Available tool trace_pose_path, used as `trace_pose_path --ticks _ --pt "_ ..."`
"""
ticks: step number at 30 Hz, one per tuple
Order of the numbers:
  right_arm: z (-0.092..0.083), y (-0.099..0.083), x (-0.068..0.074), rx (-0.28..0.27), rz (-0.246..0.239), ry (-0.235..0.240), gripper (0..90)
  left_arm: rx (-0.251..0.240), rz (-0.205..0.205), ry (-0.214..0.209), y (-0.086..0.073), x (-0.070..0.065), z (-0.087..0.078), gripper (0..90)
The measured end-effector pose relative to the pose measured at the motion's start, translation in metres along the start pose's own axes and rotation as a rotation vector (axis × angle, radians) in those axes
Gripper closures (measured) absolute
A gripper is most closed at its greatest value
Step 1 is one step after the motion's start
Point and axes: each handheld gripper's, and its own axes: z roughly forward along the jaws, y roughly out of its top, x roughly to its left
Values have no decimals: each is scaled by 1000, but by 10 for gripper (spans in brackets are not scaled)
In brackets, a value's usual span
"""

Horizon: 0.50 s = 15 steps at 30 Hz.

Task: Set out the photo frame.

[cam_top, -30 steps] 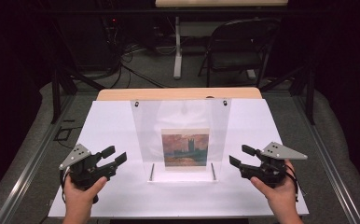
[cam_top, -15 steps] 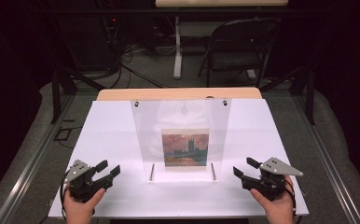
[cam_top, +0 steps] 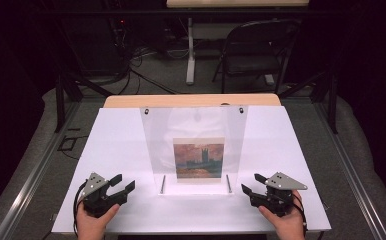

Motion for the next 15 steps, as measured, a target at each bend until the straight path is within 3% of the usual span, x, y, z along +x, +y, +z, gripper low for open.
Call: trace_pose_path --ticks 4,15 --pt "0 -2 -3 19 31 -3 379 -2 3 3 0 0 1 414" --pt "-1 -3 -6 10 37 -3 374 0 -1 0 0 0 3 413"
